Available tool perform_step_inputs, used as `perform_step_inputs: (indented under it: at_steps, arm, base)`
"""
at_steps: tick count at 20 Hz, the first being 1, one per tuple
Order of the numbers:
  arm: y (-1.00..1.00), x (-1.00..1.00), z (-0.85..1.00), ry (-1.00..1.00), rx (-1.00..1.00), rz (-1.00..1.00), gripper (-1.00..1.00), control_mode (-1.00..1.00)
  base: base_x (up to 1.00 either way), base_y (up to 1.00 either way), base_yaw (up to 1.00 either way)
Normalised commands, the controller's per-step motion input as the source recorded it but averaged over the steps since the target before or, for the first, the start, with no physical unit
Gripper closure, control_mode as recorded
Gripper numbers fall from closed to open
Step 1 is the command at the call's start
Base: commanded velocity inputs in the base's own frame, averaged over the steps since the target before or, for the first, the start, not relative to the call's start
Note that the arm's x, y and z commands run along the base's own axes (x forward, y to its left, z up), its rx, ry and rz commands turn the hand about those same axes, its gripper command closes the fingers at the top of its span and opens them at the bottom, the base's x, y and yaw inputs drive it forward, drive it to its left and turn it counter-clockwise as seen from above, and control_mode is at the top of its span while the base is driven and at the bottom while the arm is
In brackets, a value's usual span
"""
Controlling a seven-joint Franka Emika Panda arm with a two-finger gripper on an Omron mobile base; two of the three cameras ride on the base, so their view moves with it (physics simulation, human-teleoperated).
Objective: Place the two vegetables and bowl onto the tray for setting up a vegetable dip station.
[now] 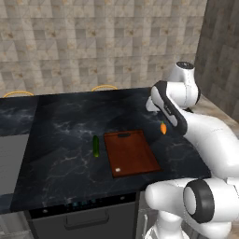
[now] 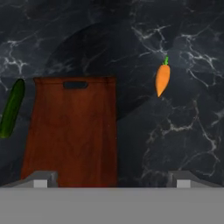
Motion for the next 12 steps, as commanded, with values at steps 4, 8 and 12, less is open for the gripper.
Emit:
perform_step_inputs:
  at_steps: [4,8,12]
  arm:
    - [-0.22,0.47,-0.19,0.0,0.0,-0.02,-1.0,-1.0]
    - [-0.28,0.38,-0.21,0.0,0.0,-0.03,-1.0,-1.0]
    - [-0.27,0.36,-0.26,0.0,0.0,-0.03,-1.0,-1.0]
  base:
    - [0.0,0.0,0.0]
    - [0.0,0.0,0.0]
    - [0.0,0.0,0.0]
